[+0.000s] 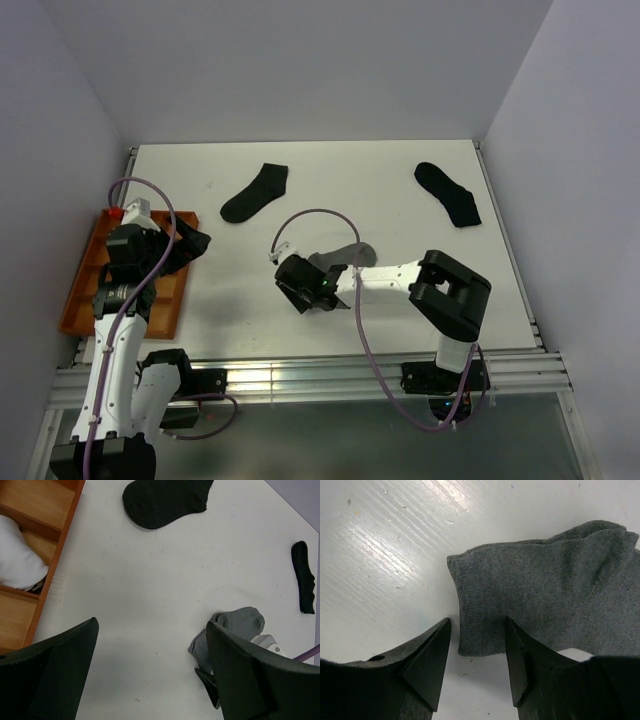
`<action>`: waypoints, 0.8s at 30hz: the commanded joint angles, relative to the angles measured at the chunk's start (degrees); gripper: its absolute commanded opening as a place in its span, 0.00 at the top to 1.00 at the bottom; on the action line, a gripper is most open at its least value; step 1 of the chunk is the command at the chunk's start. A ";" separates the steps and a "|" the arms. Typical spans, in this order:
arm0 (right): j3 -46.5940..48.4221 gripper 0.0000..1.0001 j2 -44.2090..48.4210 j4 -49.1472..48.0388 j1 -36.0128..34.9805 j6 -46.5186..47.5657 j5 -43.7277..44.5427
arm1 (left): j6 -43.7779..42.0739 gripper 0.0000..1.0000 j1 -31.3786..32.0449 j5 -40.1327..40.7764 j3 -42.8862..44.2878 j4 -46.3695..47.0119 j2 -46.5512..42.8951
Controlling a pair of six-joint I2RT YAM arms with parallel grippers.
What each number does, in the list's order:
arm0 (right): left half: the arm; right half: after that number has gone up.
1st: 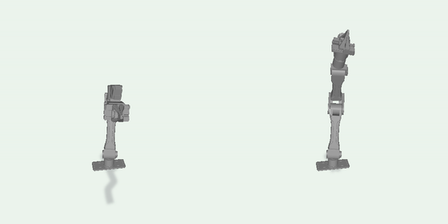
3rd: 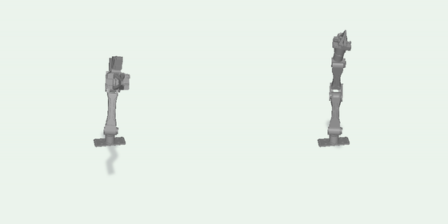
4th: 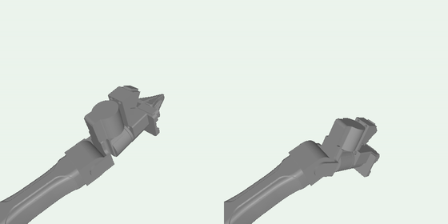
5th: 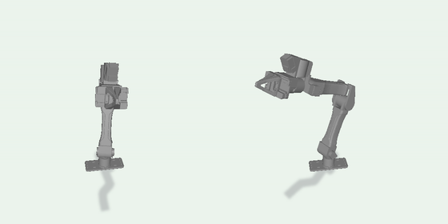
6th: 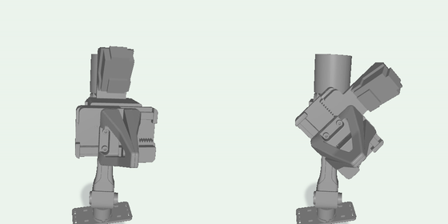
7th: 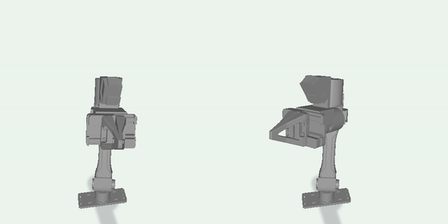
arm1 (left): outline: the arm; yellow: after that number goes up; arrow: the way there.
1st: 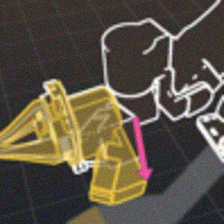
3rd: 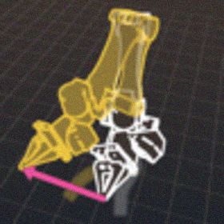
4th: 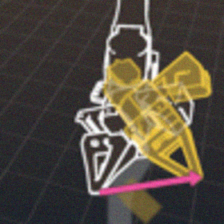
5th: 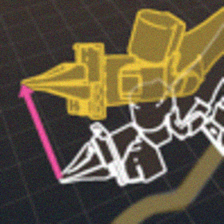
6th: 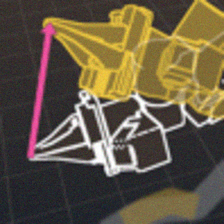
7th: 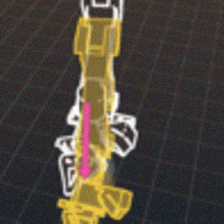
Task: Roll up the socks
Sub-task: Roll the sock at the center of the board.
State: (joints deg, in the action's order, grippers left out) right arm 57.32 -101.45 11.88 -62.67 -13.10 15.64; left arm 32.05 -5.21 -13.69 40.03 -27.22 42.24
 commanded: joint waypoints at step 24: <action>-3.09 1.00 0.46 -11.07 1.23 -1.39 -15.80 | 28.14 0.08 28.40 11.05 -12.52 11.75 5.83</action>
State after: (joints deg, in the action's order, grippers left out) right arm 56.49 -102.96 3.38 -62.57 -12.23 9.96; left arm 54.15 20.27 -6.46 28.47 -20.36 47.24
